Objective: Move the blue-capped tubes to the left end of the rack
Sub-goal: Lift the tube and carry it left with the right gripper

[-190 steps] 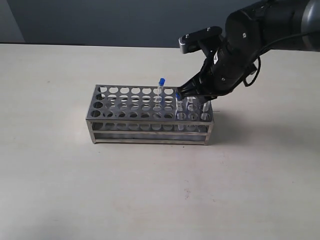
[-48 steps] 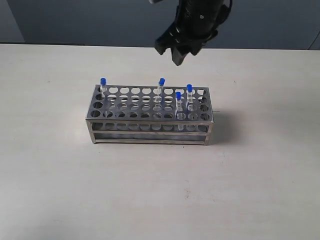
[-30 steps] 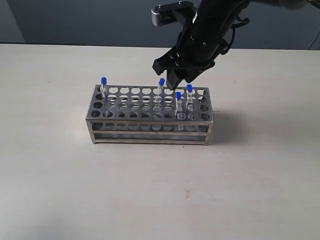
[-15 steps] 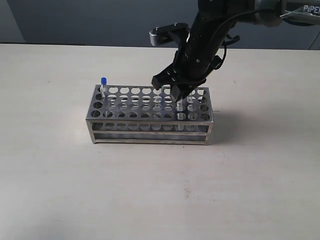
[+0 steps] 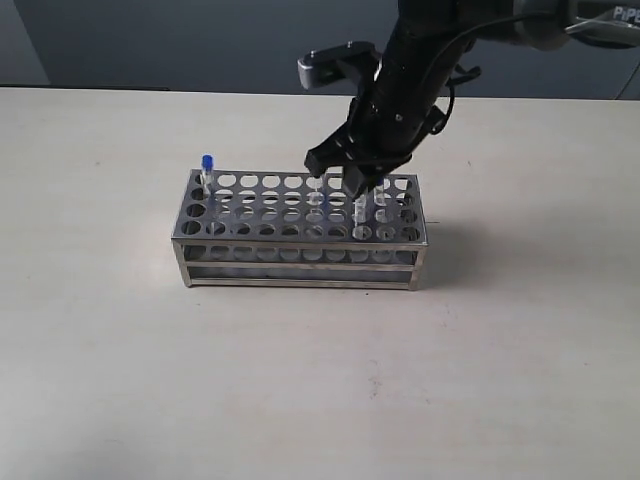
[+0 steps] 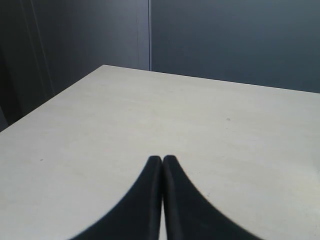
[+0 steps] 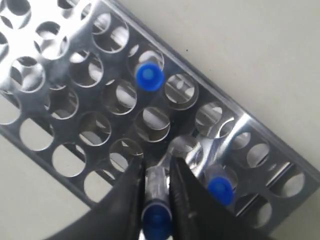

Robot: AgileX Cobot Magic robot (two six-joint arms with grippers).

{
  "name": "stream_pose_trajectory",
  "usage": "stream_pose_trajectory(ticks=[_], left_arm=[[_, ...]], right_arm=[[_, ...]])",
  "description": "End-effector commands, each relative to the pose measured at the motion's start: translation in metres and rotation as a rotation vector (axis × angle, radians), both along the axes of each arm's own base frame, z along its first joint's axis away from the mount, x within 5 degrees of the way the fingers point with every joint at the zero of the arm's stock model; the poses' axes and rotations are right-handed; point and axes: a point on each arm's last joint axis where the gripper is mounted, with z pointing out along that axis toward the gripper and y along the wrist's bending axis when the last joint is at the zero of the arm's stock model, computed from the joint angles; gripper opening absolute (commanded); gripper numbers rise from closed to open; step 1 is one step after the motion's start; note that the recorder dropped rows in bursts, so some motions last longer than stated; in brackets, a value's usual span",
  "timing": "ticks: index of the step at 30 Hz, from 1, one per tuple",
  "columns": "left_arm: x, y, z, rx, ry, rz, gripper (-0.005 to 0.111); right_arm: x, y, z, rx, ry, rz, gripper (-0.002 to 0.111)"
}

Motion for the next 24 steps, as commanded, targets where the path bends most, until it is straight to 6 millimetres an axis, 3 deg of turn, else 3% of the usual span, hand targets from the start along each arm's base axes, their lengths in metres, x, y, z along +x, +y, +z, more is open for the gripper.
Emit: stream_pose_trajectory(ticks=[1, 7, 12, 19, 24], left_arm=[[0.000, 0.000, 0.001, 0.002, -0.004, 0.001, 0.001], [0.000, 0.000, 0.001, 0.002, -0.004, 0.001, 0.001], [0.000, 0.000, 0.001, -0.001, -0.005, 0.001, 0.001], [0.000, 0.000, 0.001, -0.001, -0.005, 0.001, 0.001], [0.000, 0.000, 0.001, -0.001, -0.005, 0.001, 0.001]], right_arm=[[-0.008, -0.007, 0.037, 0.048, -0.072, 0.010, -0.001], [-0.023, -0.013, 0.076, 0.102, -0.149, 0.021, -0.001], [-0.041, 0.004, 0.095, 0.163, -0.235, 0.100, -0.001], [-0.055, 0.045, 0.093, 0.226, -0.321, 0.249, -0.001], [-0.048, 0.076, 0.093, 0.236, -0.315, 0.313, -0.001]])
